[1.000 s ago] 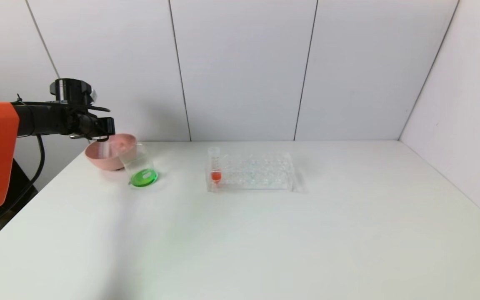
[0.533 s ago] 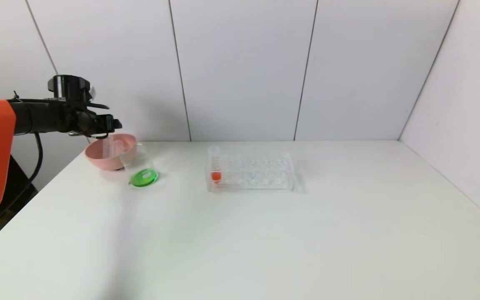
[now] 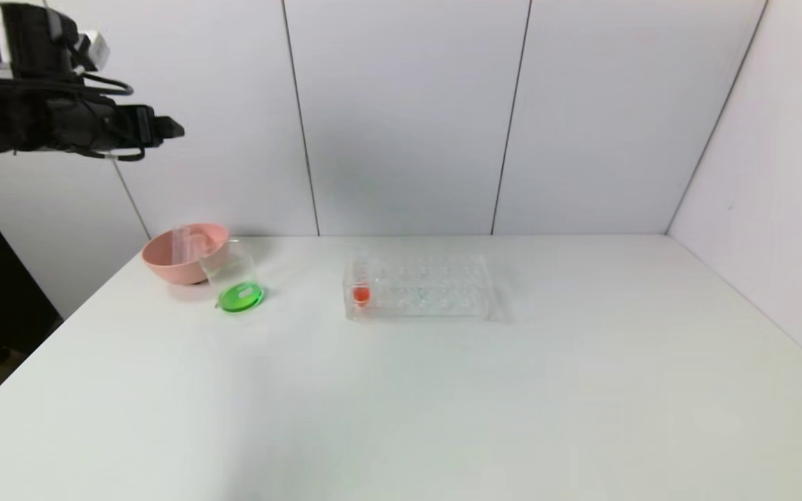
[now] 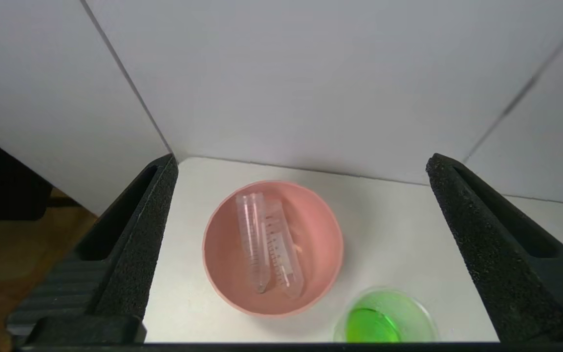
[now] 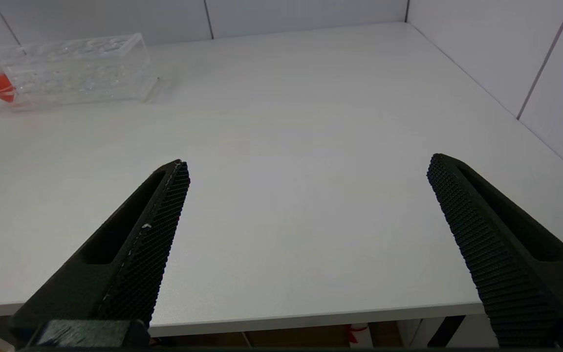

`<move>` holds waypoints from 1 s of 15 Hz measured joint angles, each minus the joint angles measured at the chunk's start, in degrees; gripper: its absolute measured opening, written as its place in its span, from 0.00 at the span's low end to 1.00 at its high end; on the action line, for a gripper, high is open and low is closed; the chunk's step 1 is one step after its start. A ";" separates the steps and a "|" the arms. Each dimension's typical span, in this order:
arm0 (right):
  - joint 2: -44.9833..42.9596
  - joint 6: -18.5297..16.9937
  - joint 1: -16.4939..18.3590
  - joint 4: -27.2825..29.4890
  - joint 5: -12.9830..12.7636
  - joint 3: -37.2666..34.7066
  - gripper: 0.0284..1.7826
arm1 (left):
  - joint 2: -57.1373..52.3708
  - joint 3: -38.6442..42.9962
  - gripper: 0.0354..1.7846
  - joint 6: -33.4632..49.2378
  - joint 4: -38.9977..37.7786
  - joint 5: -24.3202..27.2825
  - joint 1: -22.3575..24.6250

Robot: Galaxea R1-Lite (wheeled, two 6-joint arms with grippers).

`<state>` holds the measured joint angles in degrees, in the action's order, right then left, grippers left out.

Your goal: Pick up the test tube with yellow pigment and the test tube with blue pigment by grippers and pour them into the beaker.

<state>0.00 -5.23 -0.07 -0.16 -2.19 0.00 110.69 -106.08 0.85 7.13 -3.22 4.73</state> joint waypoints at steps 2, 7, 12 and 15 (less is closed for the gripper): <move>0.00 -0.02 0.00 0.00 0.00 0.00 1.00 | -7.47 2.44 1.00 -3.94 0.04 3.22 -1.71; 0.00 0.00 0.00 0.02 0.00 0.00 1.00 | -32.16 17.91 1.00 -9.09 0.67 7.57 -4.66; 0.00 -0.02 0.00 0.00 0.00 0.00 1.00 | -65.27 41.23 1.00 -8.86 4.90 5.25 -3.80; 0.00 -0.02 0.00 0.00 0.00 0.00 1.00 | -82.84 58.54 1.00 -9.92 7.01 2.07 -3.30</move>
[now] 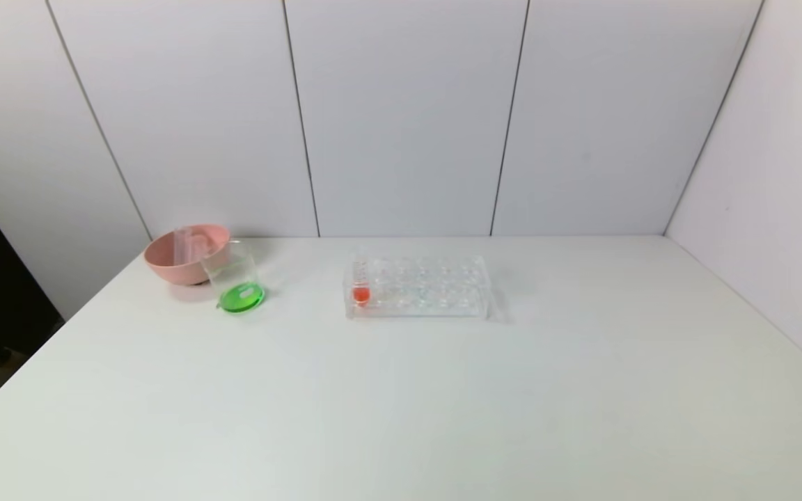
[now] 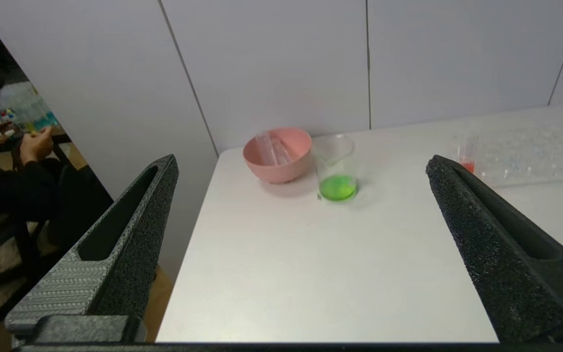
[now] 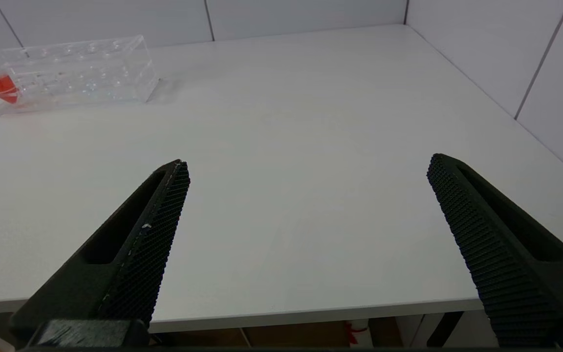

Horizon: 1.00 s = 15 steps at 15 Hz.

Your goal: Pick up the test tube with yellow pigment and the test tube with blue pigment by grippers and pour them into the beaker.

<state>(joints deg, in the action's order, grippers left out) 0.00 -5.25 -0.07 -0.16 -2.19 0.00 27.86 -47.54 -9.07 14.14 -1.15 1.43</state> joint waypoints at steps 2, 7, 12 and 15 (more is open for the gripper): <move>0.00 0.00 0.02 0.00 0.00 0.00 1.00 | -7.68 12.08 1.00 -0.07 -3.95 -1.61 0.06; 0.00 0.02 0.00 0.00 0.00 0.00 1.00 | -17.97 43.11 1.00 3.69 -26.38 -5.74 -0.33; 0.00 0.00 0.00 0.00 0.00 0.00 1.00 | -26.45 46.80 1.00 11.46 -13.74 -0.78 -0.94; 0.00 0.00 0.00 0.00 0.00 0.00 1.00 | -27.61 45.84 1.00 15.92 -10.92 -0.80 -1.10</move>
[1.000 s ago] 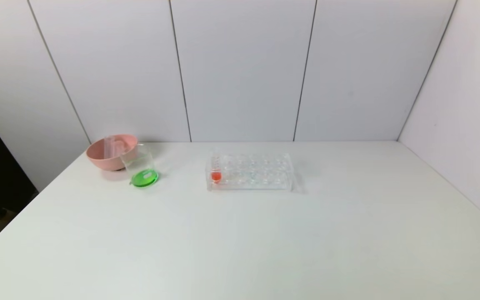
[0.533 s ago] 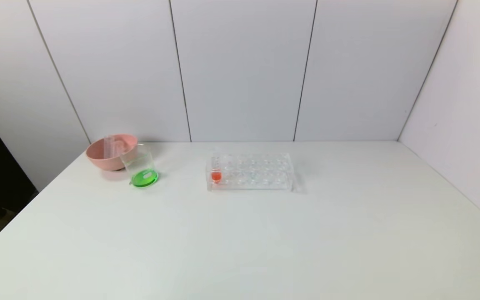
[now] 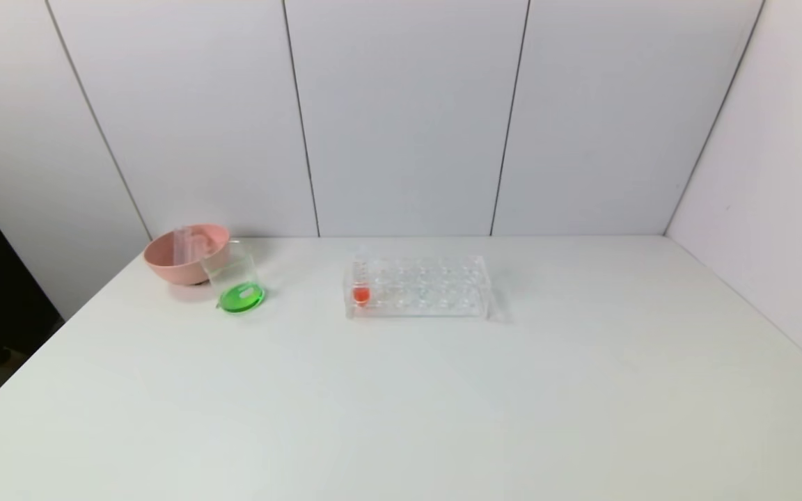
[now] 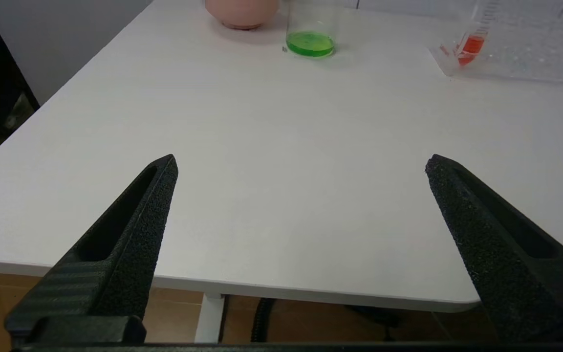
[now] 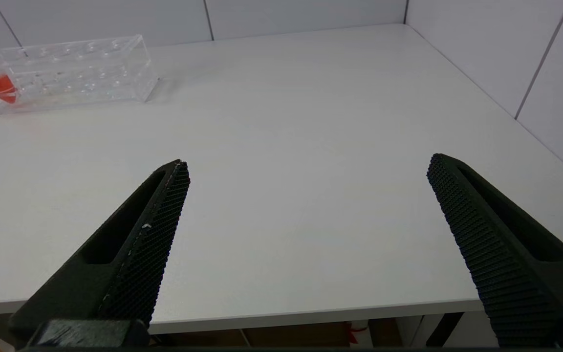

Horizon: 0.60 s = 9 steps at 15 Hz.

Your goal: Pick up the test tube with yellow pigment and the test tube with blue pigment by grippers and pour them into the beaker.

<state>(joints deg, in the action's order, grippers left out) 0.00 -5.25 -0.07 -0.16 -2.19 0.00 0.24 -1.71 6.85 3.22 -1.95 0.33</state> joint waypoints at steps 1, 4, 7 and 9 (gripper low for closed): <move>0.00 0.00 0.00 0.00 0.00 0.00 1.00 | -0.15 0.00 1.00 -0.46 -0.17 -0.02 -0.04; 0.00 0.00 0.00 0.00 0.00 0.00 1.00 | -0.27 0.02 1.00 -1.27 -0.33 0.05 -0.09; 0.02 0.02 0.02 -0.11 0.00 0.00 1.00 | -0.27 0.04 1.00 -1.27 -0.33 0.02 -0.09; 0.02 -0.23 0.02 -0.09 0.02 0.00 1.00 | -0.27 0.04 1.00 -1.27 -0.33 0.06 -0.09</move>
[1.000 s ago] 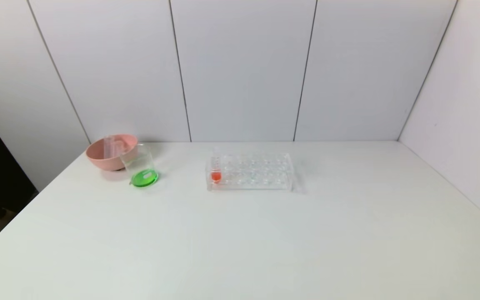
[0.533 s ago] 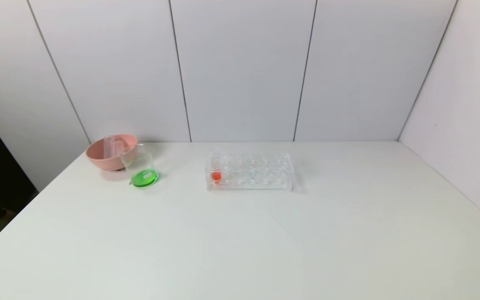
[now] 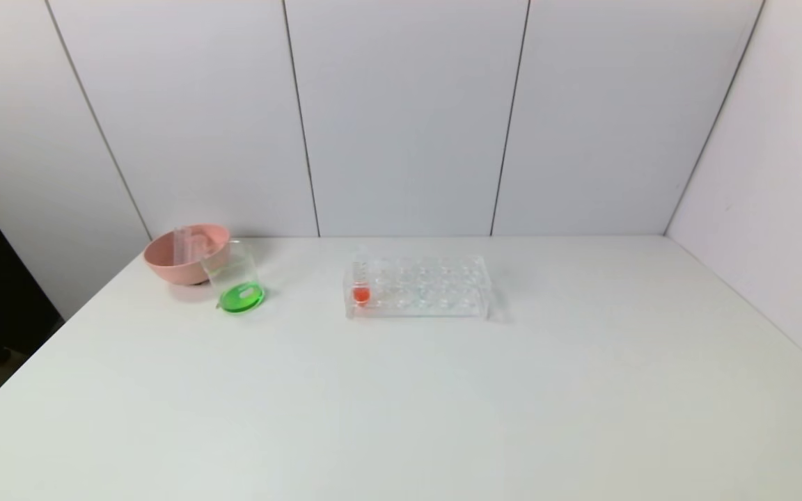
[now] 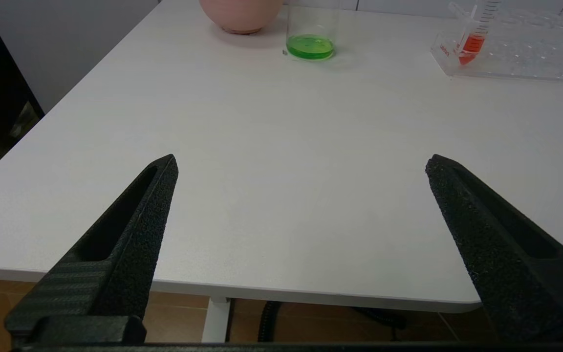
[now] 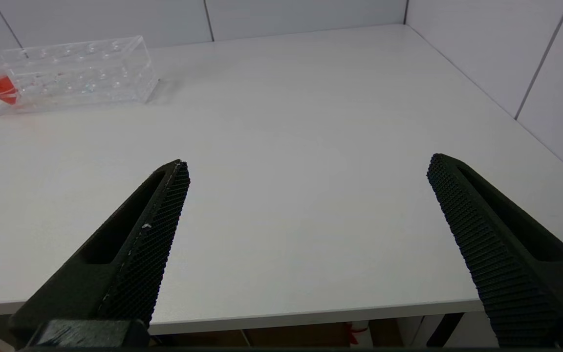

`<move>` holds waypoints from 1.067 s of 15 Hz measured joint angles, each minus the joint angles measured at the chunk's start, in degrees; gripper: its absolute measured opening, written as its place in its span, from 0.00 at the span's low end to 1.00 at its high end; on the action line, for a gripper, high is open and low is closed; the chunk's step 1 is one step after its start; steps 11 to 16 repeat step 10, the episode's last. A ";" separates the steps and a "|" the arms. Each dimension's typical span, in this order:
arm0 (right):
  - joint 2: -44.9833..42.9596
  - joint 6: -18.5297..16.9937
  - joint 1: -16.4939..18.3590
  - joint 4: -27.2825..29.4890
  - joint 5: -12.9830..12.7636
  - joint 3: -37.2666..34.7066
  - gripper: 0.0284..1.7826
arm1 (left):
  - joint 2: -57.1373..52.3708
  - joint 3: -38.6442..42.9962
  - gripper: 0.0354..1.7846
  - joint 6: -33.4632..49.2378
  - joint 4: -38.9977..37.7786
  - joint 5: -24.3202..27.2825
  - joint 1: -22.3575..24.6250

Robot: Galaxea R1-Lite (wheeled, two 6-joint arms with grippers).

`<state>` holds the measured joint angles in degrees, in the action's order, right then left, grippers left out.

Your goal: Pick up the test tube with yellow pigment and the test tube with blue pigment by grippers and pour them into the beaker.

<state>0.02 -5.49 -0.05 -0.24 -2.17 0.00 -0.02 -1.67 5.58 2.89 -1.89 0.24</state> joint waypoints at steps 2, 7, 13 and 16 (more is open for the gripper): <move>-0.02 0.12 -0.05 -0.02 -0.02 0.00 1.00 | 0.00 0.00 1.00 -0.02 0.00 0.00 0.00; 0.05 -0.24 0.05 0.04 -0.02 0.00 1.00 | 0.02 0.00 1.00 -0.02 0.00 0.02 0.00; 0.07 -0.22 0.05 0.04 -0.02 0.00 1.00 | 0.02 0.00 1.00 -0.02 -0.02 0.00 -0.02; 0.07 -0.22 0.05 0.04 -0.02 0.00 1.00 | 0.02 0.00 1.00 -0.02 -0.02 0.00 -0.02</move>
